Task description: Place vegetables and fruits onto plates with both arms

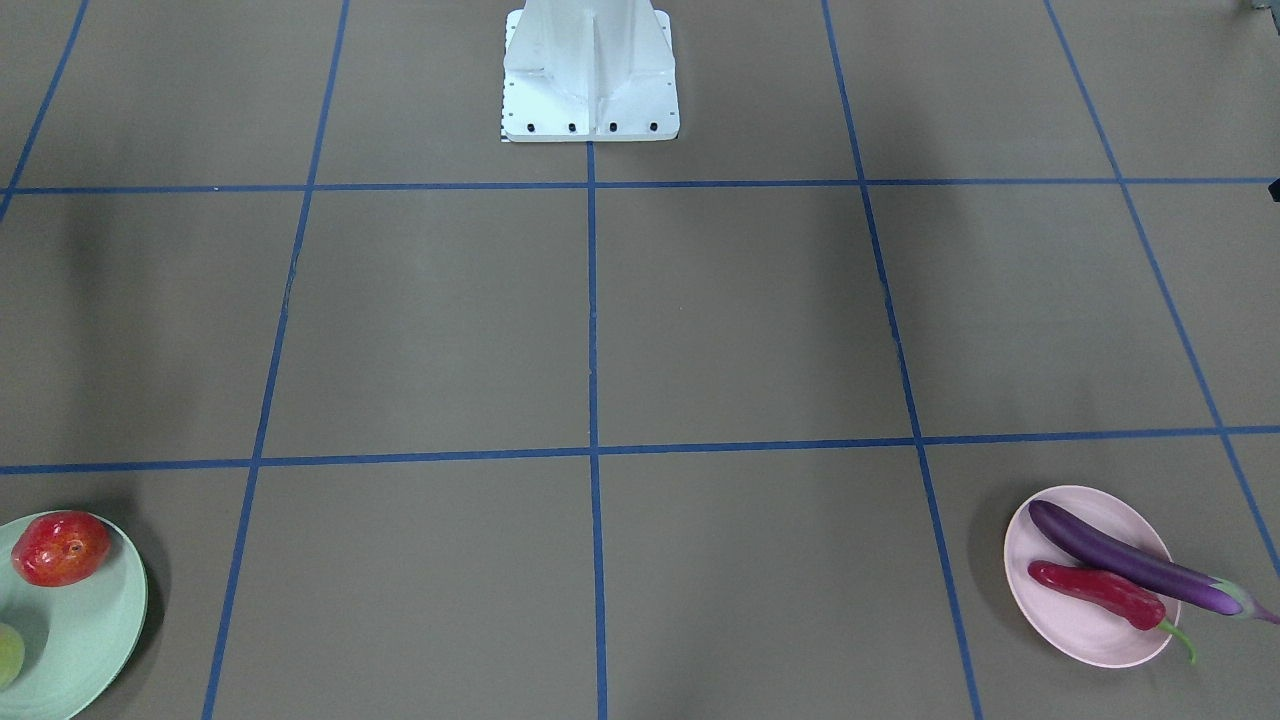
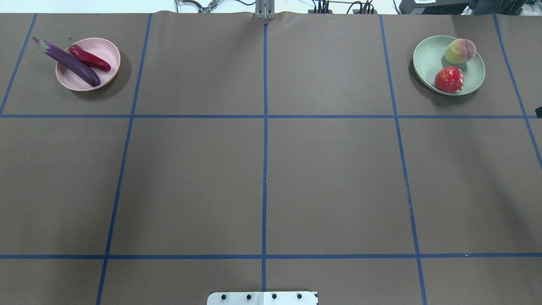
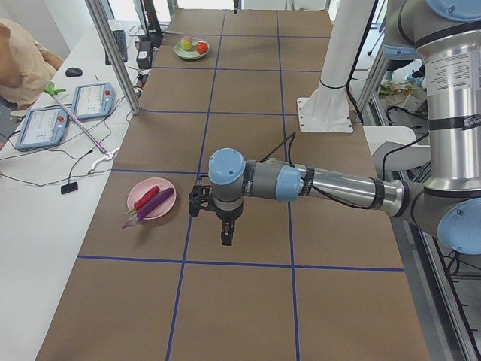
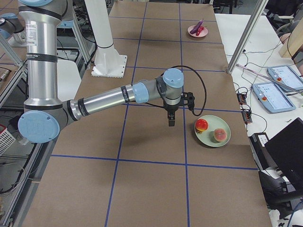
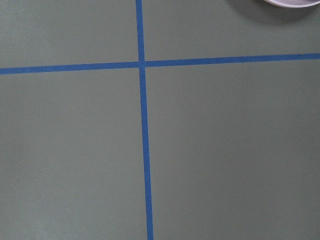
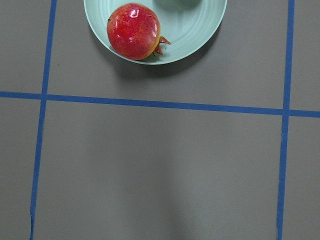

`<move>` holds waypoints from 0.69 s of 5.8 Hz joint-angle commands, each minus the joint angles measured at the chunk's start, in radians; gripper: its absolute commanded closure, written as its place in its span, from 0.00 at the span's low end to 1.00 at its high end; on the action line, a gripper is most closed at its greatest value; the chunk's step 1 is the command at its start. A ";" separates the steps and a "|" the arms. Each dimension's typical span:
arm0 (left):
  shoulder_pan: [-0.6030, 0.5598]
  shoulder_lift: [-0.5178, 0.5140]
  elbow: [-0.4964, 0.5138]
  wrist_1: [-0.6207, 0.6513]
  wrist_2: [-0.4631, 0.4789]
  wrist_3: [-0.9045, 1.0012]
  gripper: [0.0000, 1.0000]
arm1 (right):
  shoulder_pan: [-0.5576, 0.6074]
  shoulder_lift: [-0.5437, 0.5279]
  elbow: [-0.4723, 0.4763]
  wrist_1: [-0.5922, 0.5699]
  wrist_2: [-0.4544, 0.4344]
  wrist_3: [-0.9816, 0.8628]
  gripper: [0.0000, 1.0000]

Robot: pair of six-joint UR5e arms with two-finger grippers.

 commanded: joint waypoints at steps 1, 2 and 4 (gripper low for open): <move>0.000 0.000 0.005 -0.006 -0.003 0.006 0.00 | -0.008 -0.017 -0.006 0.002 -0.008 -0.001 0.00; 0.000 0.000 0.006 -0.006 -0.003 0.007 0.00 | -0.005 -0.045 -0.019 0.005 -0.009 -0.002 0.00; 0.003 -0.025 0.016 0.010 0.005 -0.002 0.00 | 0.084 -0.095 -0.086 0.005 0.006 -0.204 0.00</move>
